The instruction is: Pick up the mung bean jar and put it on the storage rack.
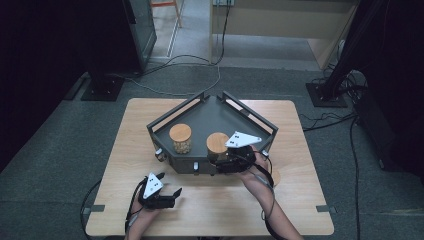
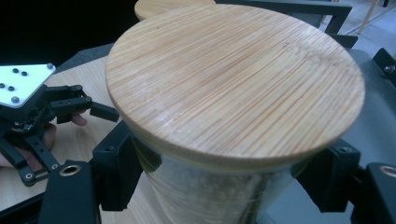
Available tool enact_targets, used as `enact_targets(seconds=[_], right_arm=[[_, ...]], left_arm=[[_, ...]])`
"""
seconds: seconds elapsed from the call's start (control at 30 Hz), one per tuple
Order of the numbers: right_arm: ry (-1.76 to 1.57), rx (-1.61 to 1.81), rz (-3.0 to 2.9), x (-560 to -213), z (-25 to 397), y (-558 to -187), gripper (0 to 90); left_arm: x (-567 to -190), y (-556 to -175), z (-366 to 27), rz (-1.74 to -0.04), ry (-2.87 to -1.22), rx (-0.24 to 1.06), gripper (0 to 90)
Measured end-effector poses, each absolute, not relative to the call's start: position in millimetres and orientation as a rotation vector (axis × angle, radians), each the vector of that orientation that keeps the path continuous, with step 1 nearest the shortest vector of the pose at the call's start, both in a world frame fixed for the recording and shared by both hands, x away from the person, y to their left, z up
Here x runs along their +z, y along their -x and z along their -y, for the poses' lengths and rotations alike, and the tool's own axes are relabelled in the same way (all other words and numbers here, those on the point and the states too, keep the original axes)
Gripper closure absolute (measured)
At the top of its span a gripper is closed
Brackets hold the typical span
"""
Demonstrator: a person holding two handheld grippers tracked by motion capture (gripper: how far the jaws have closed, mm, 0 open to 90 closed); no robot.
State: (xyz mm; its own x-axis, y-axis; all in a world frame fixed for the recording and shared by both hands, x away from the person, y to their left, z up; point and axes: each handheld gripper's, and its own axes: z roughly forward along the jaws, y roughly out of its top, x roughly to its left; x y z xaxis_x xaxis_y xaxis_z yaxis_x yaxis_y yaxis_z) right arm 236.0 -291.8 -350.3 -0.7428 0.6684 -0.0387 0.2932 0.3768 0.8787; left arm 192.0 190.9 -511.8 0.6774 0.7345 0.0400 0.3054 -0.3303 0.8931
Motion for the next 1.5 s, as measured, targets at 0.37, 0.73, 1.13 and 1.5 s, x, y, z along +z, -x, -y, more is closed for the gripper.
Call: enact_targets(seconds=[0.37,0.73,1.13,1.5], right_arm=[[-0.844,1.302,-2.241,-347,289,-243,24.8],[-0.869,1.295,-2.218,-349,288,-251,24.8],[-0.902,1.293,-2.196,-352,286,-259,24.8],[-0.932,1.268,-2.186,-360,280,-267,24.8]], left_arm=[[-511,-192,-191,-0.810,-1.920,0.554,10.8],[-512,-192,-191,-0.811,-1.918,0.553,10.8],[-512,-192,-192,-0.815,-1.913,0.545,10.8],[-511,-192,-191,-0.816,-1.916,0.547,10.8]])
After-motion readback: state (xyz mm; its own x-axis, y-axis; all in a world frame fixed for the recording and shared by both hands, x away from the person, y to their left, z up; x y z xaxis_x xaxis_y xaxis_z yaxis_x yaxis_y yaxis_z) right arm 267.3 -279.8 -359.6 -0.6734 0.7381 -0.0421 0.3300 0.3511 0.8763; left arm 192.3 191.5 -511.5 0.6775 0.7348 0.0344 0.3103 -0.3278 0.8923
